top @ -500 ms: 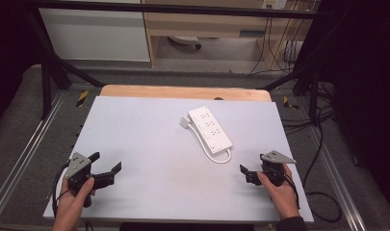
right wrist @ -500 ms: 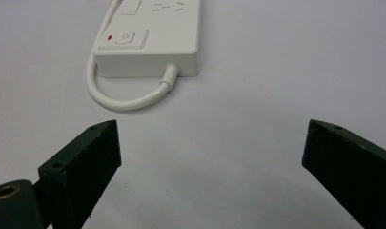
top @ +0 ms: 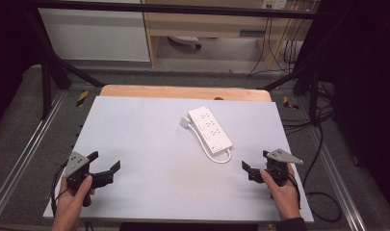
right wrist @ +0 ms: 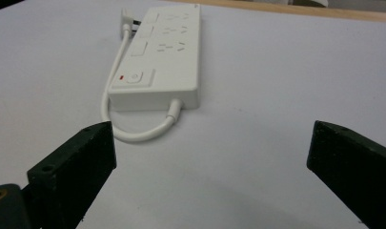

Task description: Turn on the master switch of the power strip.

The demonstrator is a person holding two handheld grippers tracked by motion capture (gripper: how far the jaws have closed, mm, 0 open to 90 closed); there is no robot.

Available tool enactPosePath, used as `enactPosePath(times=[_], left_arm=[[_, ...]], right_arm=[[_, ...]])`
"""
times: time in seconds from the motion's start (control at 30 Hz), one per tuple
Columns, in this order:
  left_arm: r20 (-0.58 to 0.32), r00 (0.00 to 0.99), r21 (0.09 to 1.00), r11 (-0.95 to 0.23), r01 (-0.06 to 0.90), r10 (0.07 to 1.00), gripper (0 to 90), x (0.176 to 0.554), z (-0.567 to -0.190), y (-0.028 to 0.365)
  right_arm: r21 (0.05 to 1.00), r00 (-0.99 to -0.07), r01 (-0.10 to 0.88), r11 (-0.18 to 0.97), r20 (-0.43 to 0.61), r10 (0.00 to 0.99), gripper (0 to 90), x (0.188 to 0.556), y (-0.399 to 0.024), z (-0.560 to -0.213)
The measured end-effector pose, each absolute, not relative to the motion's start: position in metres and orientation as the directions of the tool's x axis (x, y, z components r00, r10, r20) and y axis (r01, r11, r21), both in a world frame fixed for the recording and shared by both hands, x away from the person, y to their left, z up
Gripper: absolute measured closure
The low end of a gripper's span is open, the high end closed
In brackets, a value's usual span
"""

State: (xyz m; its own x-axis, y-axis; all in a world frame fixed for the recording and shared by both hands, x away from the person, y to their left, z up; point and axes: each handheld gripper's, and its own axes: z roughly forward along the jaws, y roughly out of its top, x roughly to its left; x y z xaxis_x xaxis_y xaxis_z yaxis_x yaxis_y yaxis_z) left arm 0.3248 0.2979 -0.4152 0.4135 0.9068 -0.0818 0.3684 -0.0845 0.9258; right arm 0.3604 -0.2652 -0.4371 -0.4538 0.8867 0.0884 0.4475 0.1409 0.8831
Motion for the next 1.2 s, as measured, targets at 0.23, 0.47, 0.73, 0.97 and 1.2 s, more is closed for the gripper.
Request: enactPosePath(times=[0.23,0.47,0.73,0.97,1.2], left_arm=[[-0.105,0.410,0.928,-0.059,0.368,0.906,7.2,0.325,-0.414,0.302],[-0.108,0.409,0.926,-0.058,0.373,0.906,7.0,0.326,-0.414,0.303],[-0.115,0.392,0.925,-0.045,0.378,0.913,7.2,0.327,-0.413,0.304],[-0.114,0.391,0.924,-0.047,0.380,0.913,7.0,0.327,-0.414,0.304],[-0.099,0.401,0.920,-0.070,0.386,0.911,6.9,0.327,-0.415,0.300]], right_arm=[[0.901,-0.468,0.404,0.156,0.057,0.882,3.4,0.356,-0.258,-0.427],[0.909,-0.490,0.376,0.178,0.032,0.871,3.2,0.353,-0.249,-0.413],[0.922,-0.506,0.338,0.189,0.009,0.863,3.6,0.362,-0.237,-0.397],[0.922,-0.514,0.334,0.194,0.006,0.858,5.4,0.375,-0.229,-0.387],[0.931,-0.493,0.317,0.180,0.000,0.870,15.9,0.396,-0.217,-0.379]])
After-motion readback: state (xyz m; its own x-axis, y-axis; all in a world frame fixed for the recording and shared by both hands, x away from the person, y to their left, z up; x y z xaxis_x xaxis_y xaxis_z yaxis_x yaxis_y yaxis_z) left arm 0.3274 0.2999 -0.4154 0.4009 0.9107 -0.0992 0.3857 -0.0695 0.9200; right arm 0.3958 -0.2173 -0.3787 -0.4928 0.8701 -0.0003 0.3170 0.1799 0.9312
